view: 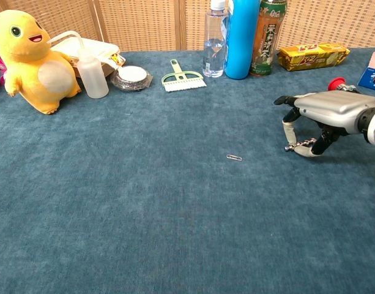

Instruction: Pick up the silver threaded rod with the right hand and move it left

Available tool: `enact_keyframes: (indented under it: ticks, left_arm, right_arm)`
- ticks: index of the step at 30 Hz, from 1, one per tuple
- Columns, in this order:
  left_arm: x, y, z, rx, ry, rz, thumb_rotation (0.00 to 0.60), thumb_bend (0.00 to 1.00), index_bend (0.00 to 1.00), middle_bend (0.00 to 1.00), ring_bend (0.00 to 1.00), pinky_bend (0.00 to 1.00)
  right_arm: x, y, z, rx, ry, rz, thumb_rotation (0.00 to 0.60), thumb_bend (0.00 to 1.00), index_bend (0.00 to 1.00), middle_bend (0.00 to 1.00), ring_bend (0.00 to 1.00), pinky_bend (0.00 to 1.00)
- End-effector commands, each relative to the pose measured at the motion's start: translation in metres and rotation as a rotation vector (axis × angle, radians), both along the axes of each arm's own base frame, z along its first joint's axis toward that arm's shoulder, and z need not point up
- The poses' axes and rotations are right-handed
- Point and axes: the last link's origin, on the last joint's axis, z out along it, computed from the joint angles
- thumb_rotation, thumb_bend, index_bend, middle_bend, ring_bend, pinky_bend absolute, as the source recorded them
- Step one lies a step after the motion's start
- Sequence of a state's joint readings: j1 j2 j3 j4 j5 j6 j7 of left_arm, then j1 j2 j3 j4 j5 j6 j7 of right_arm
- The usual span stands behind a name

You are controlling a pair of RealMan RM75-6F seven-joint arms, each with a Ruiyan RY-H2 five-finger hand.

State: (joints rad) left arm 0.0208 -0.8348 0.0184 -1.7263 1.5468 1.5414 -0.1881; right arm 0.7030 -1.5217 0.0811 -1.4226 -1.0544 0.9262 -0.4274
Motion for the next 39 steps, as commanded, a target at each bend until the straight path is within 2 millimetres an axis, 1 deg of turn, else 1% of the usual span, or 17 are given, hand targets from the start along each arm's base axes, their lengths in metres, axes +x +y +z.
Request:
enact_keyframes:
  ticks: [1,8,19,24,33,35,39]
  left_arm:
    - [0.0,0.0,0.0,0.0,0.0,0.0,0.6,0.37,0.0,0.0,0.0,0.05]
    - [0.0,0.0,0.0,-0.003,-0.001,0.001,0.6,0.37,0.0,0.0,0.0,0.05]
    - [0.0,0.0,0.0,-0.004,-0.003,0.002,0.6,0.37,0.0,0.0,0.0,0.05]
    - [0.0,0.0,0.0,-0.005,-0.002,0.002,0.6,0.37,0.0,0.0,0.0,0.05]
    - [0.0,0.0,-0.001,-0.007,-0.002,0.005,0.6,0.37,0.0,0.0,0.0,0.05]
    - [0.0,0.0,0.0,-0.007,-0.005,0.006,0.6,0.37,0.0,0.0,0.0,0.05]
    - [0.0,-0.001,0.001,-0.006,-0.009,0.007,0.6,0.37,0.0,0.0,0.0,0.05]
  right_arm:
    - [-0.001,0.0,0.0,-0.001,0.001,0.001,0.6,0.43,0.58,0.01,0.0,0.0]
    - [-0.002,0.0,-0.002,-0.002,-0.006,0.0,0.6,0.46,0.6,0.01,0.0,0.0]
    - [0.004,0.003,0.005,-0.016,-0.049,0.027,0.6,0.49,0.63,0.04,0.0,0.0]
    - [0.011,0.006,0.009,-0.018,-0.07,0.047,0.6,0.49,0.63,0.04,0.0,0.0]
    - [0.039,0.015,0.017,-0.002,-0.151,0.106,0.6,0.5,0.64,0.05,0.0,0.0]
    - [0.053,0.02,0.019,0.017,-0.183,0.131,0.6,0.5,0.64,0.05,0.0,0.0]
    - [0.07,0.025,0.019,0.059,-0.24,0.122,0.6,0.5,0.64,0.05,0.0,0.0]
